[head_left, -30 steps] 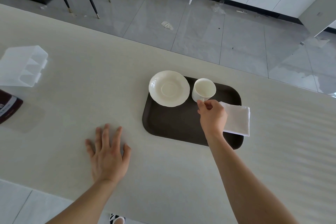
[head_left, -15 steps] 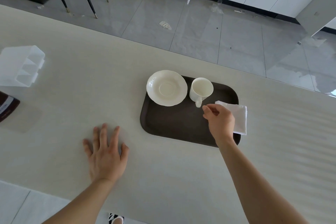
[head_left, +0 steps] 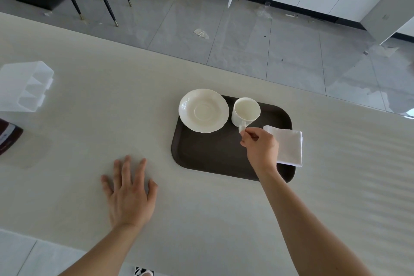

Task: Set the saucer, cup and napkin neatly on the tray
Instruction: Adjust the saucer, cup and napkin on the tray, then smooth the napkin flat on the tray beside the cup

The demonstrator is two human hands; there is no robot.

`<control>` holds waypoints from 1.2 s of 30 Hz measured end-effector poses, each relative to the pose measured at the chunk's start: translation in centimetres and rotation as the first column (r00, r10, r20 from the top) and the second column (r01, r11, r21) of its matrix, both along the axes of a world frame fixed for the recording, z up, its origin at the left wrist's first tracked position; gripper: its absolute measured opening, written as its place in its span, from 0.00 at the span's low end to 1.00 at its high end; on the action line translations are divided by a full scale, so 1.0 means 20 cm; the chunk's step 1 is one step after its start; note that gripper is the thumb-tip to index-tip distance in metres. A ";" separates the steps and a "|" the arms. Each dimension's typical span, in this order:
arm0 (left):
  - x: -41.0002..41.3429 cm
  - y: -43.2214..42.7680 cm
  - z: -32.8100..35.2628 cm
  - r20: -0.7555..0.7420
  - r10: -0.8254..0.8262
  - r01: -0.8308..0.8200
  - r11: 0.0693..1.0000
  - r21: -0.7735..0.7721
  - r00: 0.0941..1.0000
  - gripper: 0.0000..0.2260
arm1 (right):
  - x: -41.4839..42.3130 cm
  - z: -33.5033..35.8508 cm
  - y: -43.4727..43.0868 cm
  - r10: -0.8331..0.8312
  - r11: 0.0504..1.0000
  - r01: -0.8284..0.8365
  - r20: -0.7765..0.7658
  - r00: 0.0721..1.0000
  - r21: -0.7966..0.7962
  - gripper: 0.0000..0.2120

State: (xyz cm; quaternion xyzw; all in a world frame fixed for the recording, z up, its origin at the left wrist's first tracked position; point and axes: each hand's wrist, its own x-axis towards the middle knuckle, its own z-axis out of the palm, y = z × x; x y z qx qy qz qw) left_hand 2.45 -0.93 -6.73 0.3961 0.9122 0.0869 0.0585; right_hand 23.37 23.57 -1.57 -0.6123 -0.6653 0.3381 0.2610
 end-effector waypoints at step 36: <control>0.79 0.77 0.29 0.267 -0.538 0.442 0.828 0.345 0.800 0.14 | 0.71 0.09 0.09 -0.167 0.964 0.213 0.259 0.951 -0.160 0.11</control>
